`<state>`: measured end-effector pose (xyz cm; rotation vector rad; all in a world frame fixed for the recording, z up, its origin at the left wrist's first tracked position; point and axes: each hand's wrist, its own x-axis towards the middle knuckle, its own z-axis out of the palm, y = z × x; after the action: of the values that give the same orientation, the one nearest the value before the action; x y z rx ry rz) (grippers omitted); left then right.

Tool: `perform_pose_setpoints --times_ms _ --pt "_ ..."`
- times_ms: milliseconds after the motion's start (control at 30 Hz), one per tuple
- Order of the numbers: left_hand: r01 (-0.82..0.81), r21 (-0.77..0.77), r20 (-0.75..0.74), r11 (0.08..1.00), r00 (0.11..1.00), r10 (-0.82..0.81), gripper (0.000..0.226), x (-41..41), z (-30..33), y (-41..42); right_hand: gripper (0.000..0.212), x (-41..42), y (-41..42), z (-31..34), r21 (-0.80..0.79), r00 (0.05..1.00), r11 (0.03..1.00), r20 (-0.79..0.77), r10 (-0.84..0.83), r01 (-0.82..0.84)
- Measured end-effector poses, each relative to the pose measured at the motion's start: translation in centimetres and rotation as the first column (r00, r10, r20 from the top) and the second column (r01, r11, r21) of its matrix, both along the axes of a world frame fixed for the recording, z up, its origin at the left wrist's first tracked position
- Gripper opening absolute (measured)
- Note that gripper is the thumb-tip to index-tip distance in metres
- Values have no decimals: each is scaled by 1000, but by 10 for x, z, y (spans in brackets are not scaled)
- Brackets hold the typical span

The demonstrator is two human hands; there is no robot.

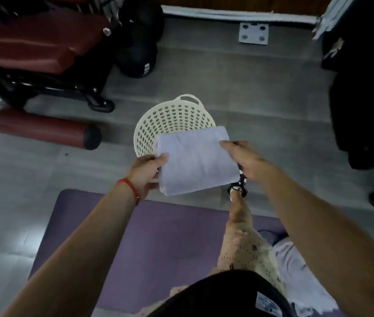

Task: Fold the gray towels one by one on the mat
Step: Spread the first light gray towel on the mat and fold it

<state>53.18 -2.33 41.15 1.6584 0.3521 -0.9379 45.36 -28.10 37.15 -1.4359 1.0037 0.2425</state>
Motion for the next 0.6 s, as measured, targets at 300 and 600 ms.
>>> perform_pose_setpoints --times_ms 300,600 --pt "-422 212 -89 881 890 448 12 89 -2 -160 27 179 -149 5 7 875 884 -138 464 -468" --pt "-605 159 -192 780 756 626 26 127 19 -170 26 283 -160 31 -37 692 698 -179 700 -715"
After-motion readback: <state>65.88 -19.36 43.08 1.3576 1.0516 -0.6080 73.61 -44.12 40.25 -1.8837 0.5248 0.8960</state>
